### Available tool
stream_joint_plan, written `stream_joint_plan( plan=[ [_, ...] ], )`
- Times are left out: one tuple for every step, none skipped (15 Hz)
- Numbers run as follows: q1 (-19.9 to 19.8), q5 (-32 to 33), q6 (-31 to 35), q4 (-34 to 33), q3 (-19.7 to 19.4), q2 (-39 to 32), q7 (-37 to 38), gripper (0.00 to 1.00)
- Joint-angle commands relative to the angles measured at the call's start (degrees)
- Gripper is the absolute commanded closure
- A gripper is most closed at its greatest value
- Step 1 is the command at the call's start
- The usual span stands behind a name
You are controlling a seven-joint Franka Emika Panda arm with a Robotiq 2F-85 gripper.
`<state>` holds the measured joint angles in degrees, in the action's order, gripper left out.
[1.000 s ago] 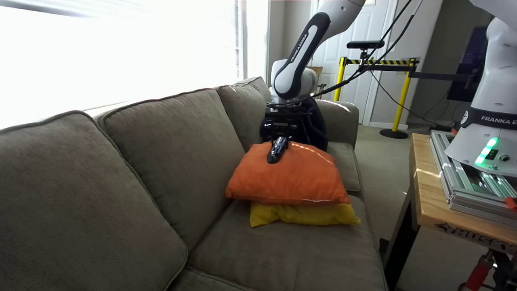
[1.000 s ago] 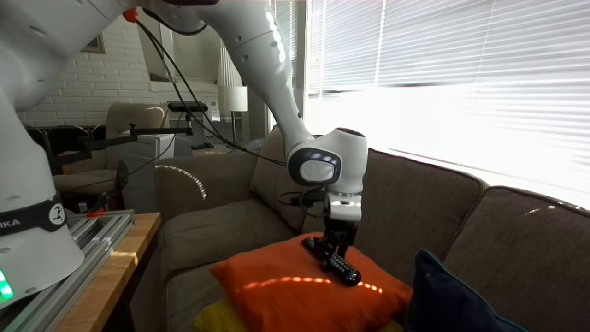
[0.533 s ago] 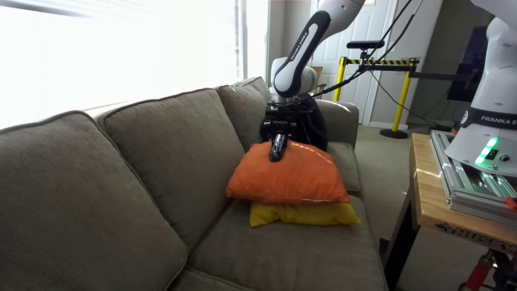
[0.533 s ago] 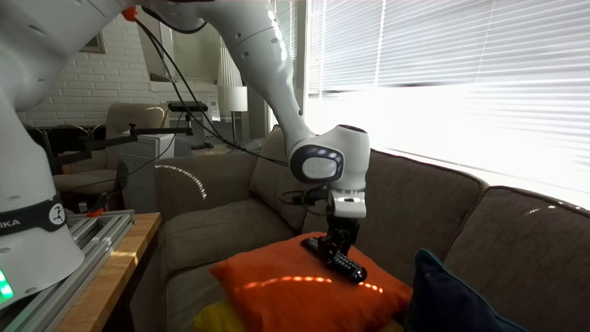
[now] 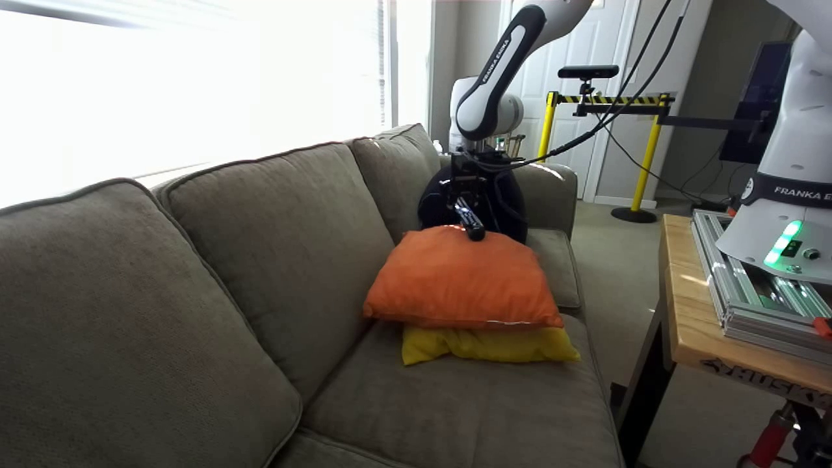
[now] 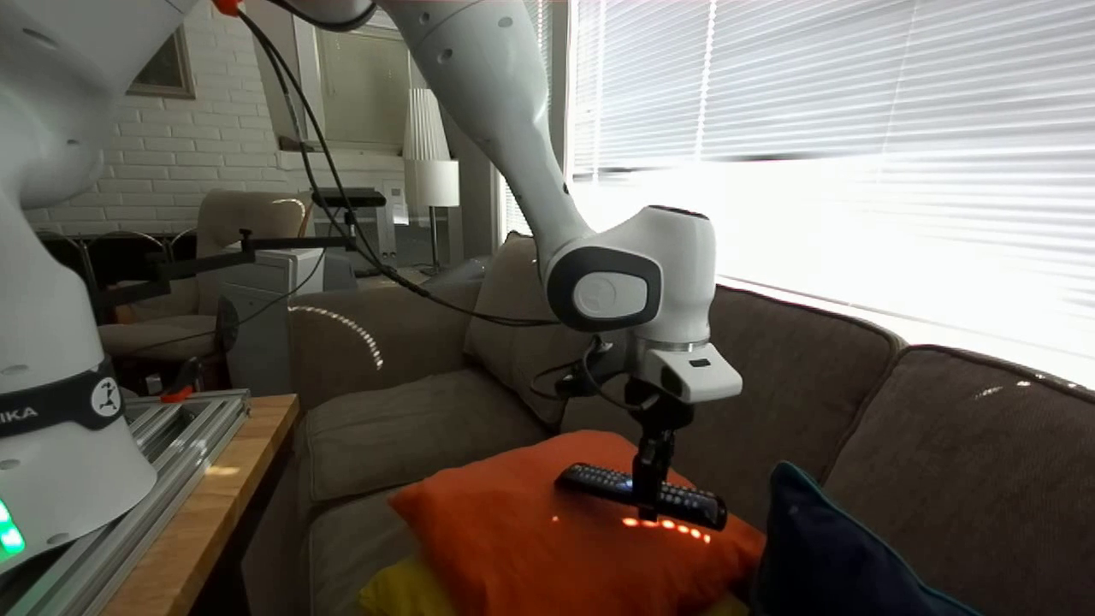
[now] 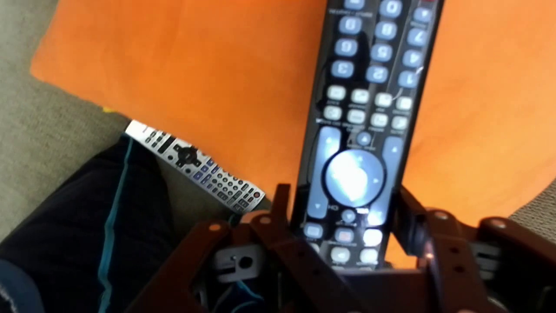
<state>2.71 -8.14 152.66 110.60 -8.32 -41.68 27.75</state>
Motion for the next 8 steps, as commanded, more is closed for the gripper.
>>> stream_joint_plan(
  plan=[
    [-3.28,3.67,0.48,2.07,-0.31,2.04,-11.69,0.69],
    [-3.92,4.79,0.57,2.06,-0.56,2.06,-14.52,0.69],
    [-4.77,5.77,0.97,2.05,-0.52,1.77,-17.46,0.69],
    [-5.56,6.73,1.07,2.13,-0.37,1.75,-20.25,0.69],
    [-6.31,7.76,1.35,2.16,-0.27,1.59,-22.96,0.69],
    [-6.85,8.79,1.39,2.11,-0.13,1.49,-25.44,0.69],
    [-7.25,9.86,1.51,1.9,-0.04,1.13,-27.72,0.69],
    [-7.44,11.01,1.82,1.93,-0.04,1.04,-29.78,0.69]
  ],
)
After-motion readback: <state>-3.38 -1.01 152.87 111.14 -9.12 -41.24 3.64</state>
